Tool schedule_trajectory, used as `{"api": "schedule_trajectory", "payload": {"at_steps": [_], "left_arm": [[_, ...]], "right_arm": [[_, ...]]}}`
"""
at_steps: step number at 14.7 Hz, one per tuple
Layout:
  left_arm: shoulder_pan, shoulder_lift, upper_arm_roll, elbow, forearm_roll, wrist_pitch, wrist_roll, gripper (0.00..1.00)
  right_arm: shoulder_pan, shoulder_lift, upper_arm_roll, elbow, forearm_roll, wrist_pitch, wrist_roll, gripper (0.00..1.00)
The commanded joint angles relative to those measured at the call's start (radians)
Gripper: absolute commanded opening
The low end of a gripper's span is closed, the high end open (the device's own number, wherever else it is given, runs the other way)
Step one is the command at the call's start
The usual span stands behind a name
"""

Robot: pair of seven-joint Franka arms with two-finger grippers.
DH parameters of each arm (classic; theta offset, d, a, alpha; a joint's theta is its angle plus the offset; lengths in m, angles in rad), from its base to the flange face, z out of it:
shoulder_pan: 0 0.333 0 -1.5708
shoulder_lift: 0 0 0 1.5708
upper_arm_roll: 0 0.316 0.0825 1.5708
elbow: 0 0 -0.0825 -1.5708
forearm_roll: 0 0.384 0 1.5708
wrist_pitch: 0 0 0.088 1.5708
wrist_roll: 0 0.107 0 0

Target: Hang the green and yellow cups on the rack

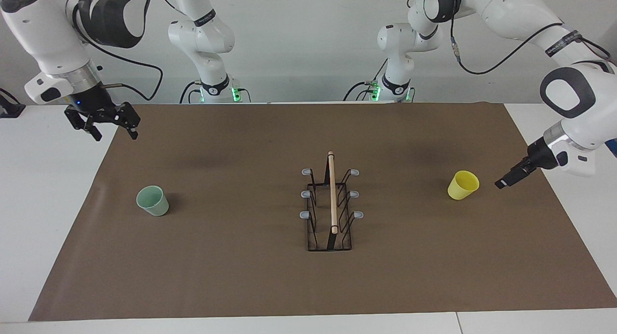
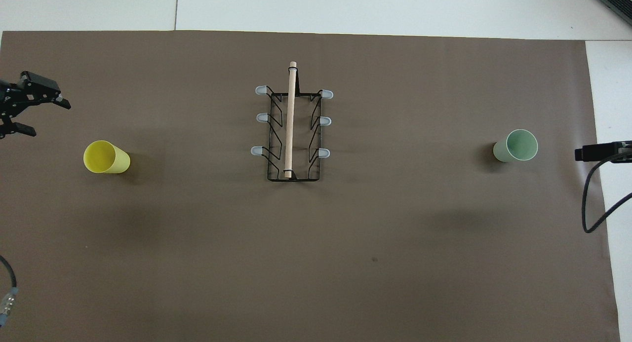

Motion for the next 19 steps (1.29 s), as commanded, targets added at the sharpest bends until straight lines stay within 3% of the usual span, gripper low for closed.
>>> {"api": "schedule_trajectory", "payload": {"at_steps": [1, 5, 10, 13, 16, 19], "left_arm": [[0.017, 0.09, 0.04, 0.038, -0.092, 0.009, -0.09, 1.0], [0.058, 0.11, 0.063, -0.004, -0.201, 0.006, -0.251, 1.0], [0.065, 0.052, 0.086, -0.143, -0.35, 0.094, -0.554, 1.0], [0.055, 0.034, 0.091, -0.198, -0.364, 0.084, -0.566, 1.0], [0.107, 0.009, 0.095, -0.255, -0.427, 0.038, -0.566, 1.0], [0.097, 0.0, 0.095, -0.321, -0.489, 0.053, -0.56, 1.0]], "right_arm": [[-0.015, 0.035, 0.006, -0.018, 0.007, 0.069, -0.02, 1.0], [-0.033, 0.097, 0.008, -0.052, 0.016, 0.157, -0.02, 1.0], [-0.032, 0.166, 0.008, -0.052, 0.024, 0.243, -0.016, 1.0], [-0.033, 0.207, 0.009, -0.047, 0.076, 0.313, -0.022, 1.0], [-0.033, 0.218, 0.009, -0.043, 0.099, 0.321, -0.02, 1.0], [-0.043, 0.226, 0.009, -0.024, 0.128, 0.321, -0.095, 1.0]]}}
